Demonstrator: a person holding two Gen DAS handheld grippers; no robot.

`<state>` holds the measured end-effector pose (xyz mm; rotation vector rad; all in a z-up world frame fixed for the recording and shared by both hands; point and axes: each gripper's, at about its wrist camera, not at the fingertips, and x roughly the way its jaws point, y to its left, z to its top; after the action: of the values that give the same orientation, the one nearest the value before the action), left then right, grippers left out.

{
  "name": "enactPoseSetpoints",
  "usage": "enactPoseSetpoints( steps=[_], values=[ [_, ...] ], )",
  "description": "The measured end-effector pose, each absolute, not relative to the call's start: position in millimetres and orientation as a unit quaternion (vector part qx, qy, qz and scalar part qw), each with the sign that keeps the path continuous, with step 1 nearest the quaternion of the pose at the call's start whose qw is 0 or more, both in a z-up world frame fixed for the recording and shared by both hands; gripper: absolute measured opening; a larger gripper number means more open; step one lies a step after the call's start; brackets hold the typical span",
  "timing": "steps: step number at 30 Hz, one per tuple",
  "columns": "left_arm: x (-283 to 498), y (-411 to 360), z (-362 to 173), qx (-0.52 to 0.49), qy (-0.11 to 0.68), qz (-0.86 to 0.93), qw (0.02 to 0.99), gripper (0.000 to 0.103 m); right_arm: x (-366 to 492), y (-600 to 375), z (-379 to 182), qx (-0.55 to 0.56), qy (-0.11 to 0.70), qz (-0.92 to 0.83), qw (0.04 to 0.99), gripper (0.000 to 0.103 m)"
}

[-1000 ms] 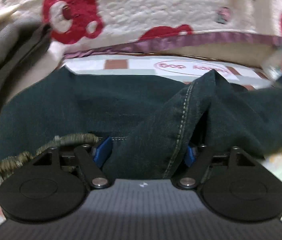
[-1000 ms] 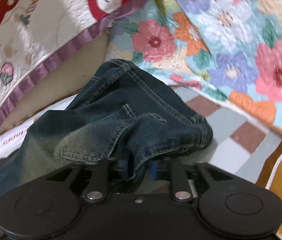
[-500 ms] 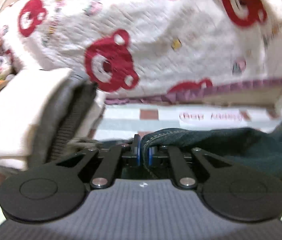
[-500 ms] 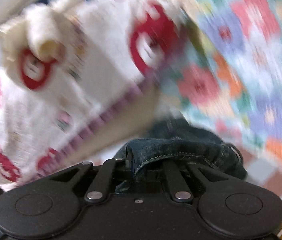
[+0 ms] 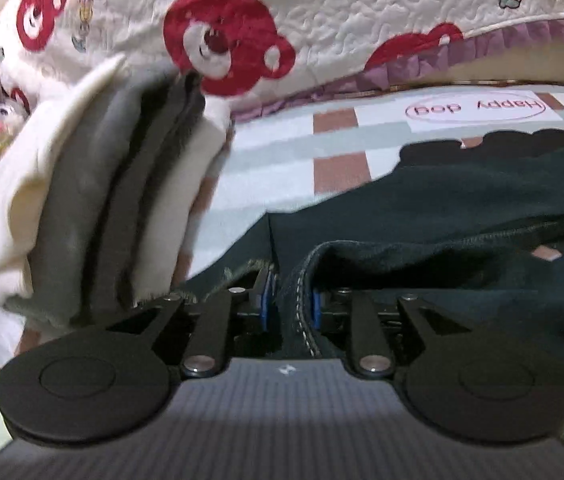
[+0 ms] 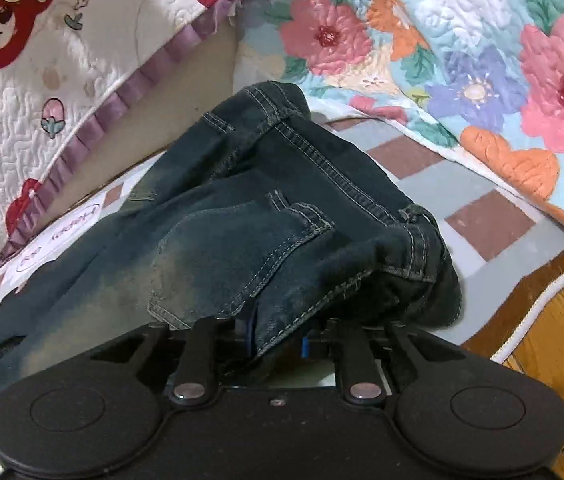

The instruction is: Fold clothes

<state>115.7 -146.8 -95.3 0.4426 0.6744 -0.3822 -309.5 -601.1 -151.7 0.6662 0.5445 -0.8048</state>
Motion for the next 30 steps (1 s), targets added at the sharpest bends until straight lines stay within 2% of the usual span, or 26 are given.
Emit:
enactPoseSetpoints(
  steps=[2,5,10,11,12,13,15,16,19,24,27,30],
  values=[
    [117,-143,-95,0.194,0.322,-0.180,0.909,0.023,-309,-600,-152,0.311,0.260,-0.378,0.833,0.022],
    [119,-136,-100,0.176,0.329,-0.176,0.911,0.037,-310,-597,-153,0.313,0.260,-0.377,0.832,0.026],
    [123,-123,-113,0.155,0.348,-0.169,0.909,0.038,-314,-596,-162,0.335,0.248,-0.361,0.834,0.027],
    [123,-120,-116,0.151,0.352,-0.167,0.909,0.035,-316,-598,-165,0.347,0.239,-0.365,0.830,0.036],
    [124,-118,-118,0.146,0.356,-0.168,0.907,0.022,-318,-602,-169,0.362,0.228,-0.370,0.825,0.040],
    [126,-118,-118,0.143,0.367,-0.179,0.902,0.015,-321,-606,-173,0.378,0.215,-0.375,0.819,0.046],
    [123,-125,-117,0.160,0.371,-0.182,0.897,0.010,-324,-615,-177,0.391,0.190,-0.376,0.818,0.035],
    [120,-128,-113,0.175,0.363,-0.186,0.896,0.010,-321,-616,-174,0.376,0.185,-0.377,0.826,0.021],
    [112,-127,-81,0.190,0.340,-0.205,0.898,0.010,-307,-596,-129,0.258,0.186,-0.378,0.869,0.016],
    [97,-98,-12,0.139,0.327,-0.233,0.905,0.010,-337,-546,-44,0.145,0.100,-0.378,0.909,0.015],
    [98,-95,-13,0.138,0.337,-0.246,0.898,0.011,-354,-545,-59,0.114,0.128,-0.418,0.892,0.021],
    [105,-118,-44,0.165,0.358,-0.258,0.882,0.015,-356,-567,-96,0.182,0.181,-0.429,0.866,0.023]
  ],
)
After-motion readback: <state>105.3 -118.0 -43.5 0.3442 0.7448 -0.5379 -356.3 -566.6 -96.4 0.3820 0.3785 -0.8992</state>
